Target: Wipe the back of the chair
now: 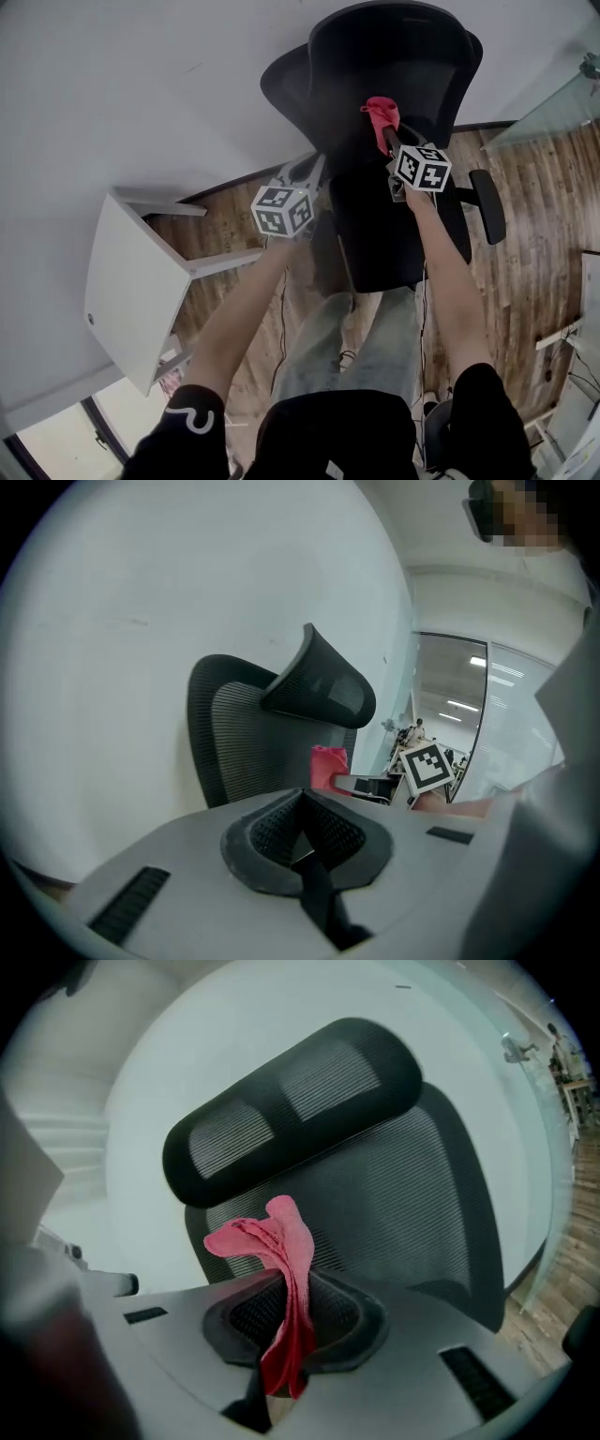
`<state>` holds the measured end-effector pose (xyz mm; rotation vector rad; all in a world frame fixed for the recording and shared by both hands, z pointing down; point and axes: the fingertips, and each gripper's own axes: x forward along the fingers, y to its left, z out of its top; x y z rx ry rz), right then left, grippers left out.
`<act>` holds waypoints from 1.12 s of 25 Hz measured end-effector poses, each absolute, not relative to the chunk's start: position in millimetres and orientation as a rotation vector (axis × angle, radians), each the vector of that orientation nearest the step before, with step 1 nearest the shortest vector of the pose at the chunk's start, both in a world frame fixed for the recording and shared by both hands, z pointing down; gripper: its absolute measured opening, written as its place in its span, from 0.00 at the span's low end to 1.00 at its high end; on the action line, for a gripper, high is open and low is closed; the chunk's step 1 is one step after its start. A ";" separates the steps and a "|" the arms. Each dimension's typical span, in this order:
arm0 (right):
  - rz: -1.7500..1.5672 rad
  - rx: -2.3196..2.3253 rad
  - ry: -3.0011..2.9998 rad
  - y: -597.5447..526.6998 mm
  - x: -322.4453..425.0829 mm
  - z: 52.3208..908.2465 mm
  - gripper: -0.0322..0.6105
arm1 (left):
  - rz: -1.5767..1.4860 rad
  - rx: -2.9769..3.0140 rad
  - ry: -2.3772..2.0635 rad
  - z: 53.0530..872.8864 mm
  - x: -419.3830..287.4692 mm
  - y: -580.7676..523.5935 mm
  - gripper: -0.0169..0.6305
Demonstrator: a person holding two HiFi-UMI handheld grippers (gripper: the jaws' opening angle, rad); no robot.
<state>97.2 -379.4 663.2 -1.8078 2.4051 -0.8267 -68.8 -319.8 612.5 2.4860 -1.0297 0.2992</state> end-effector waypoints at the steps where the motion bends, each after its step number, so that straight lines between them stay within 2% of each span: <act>1: -0.817 -1.780 2.444 -381.3 74.5 664.4 0.14 | 0.298 2.483 -1.040 615.0 -82.0 -320.7 0.06; 8: -0.798 -1.627 2.617 -387.6 -40.9 684.5 0.14 | 0.266 2.466 -1.082 634.3 -145.6 -322.1 0.06; 13: -0.786 -1.621 2.711 -390.3 -76.9 713.7 0.14 | 0.249 2.449 -1.153 657.6 -174.0 -322.8 0.06; 20: -0.826 -1.713 2.688 -404.0 -53.7 733.9 0.14 | 0.227 2.426 -1.180 674.6 -172.0 -330.0 0.06; 28: -0.774 -1.835 2.690 -412.9 19.5 732.2 0.14 | 0.213 2.421 -1.172 670.6 -113.2 -333.6 0.06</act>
